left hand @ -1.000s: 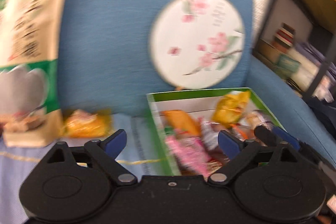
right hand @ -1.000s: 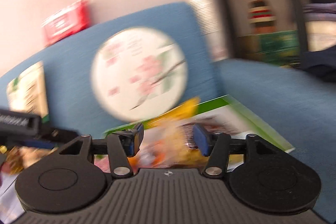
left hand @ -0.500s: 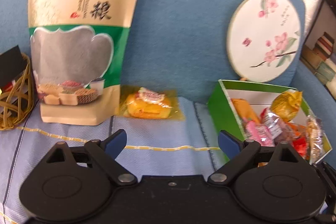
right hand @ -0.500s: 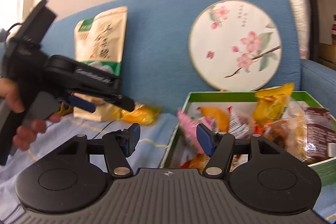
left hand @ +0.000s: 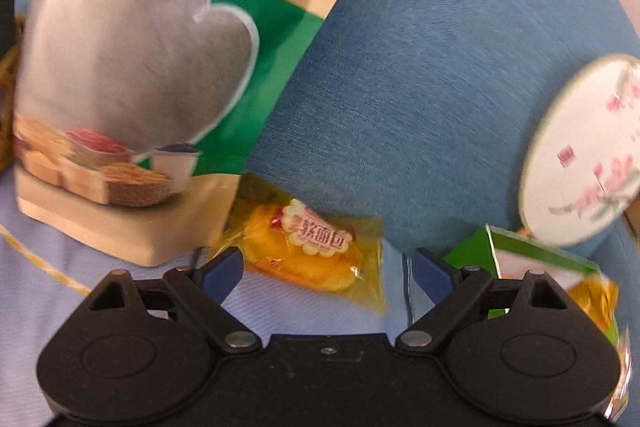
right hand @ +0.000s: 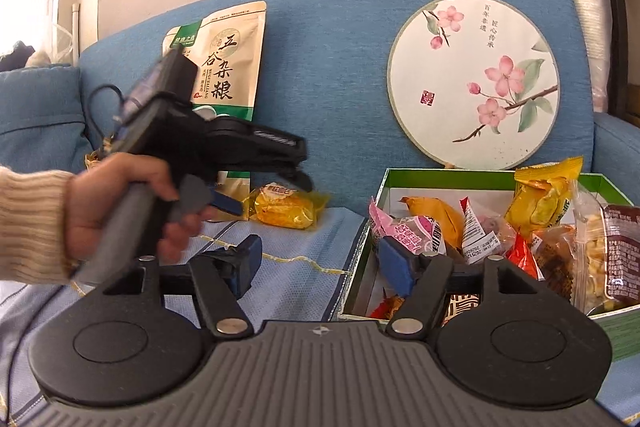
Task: Organize snacks
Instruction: 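Reach both grippers to the yellow cake packet and close on it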
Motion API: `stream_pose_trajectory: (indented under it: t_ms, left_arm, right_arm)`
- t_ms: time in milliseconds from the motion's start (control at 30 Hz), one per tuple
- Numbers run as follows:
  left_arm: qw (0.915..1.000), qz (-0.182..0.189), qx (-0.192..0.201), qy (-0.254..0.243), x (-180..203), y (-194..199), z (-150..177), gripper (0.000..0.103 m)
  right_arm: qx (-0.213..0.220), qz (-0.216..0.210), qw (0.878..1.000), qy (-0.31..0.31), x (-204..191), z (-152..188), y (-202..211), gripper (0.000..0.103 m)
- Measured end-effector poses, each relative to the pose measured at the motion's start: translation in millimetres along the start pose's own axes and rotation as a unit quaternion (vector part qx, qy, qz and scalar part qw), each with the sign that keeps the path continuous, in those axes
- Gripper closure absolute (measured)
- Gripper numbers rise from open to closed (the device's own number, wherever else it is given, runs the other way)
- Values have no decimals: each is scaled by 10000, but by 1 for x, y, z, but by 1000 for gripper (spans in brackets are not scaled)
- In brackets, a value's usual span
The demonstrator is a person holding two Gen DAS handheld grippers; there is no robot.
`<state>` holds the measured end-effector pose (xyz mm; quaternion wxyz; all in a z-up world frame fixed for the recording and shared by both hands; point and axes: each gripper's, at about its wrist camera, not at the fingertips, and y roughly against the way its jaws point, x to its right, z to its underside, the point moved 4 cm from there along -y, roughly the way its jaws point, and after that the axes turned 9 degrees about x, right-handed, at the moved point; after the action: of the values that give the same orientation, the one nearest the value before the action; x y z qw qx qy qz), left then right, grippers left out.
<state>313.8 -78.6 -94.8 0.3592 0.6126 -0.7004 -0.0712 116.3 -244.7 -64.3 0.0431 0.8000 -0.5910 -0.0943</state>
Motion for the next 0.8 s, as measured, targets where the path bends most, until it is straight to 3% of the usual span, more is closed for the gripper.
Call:
stream_pose_trajectory:
  t_ms: [133,200,233,267,300,333,400,533,633,700,800]
  left_arm:
    - [9978,-212,-105,626,-5,-21,1,0]
    - [9985,-257,-39,473,-2,-22,2,0]
    - [9993,-260,-23,279,0,-20,3,10]
    - [9998,-171,-95,70,1,-20,5,54]
    - [9998,-45,-198,1,1,-19,7,87]
    - [9993,113,-354,44,-1,-17,9,103]
    - [9971,378,-645,106,-5,-9,17,103]
    - [9926,647,-849,-583,-7,20,33,103]
    - [9962,549,-549,-406,-13,39,29,103]
    - [9994,310,-88,-147,-15,49,20,0]
    - [9981,-268,546,62,-6,50,7,0]
  right_arm:
    - [-13,-24,9999,-133,3,-1,-2,0]
    - [-13,-21,9999,-161,3,-1,-2,0]
    - [-22,-35,9999,-159,3,-1,-3,0]
    - [-29,-36,9999,-145,2,0,-3,0]
    - [-27,-27,9999,-127,1,0,-3,0]
    - [-25,-35,9999,-107,0,0,-3,0]
    - [-26,-73,9999,-71,-2,0,-2,0]
    - [-43,-78,10000,10,-4,1,-1,0]
    - [-23,-41,10000,15,-4,-1,-1,0]
    - [-19,-23,10000,-8,-3,-1,0,0]
    - [-69,2,10000,-45,-2,1,-1,0]
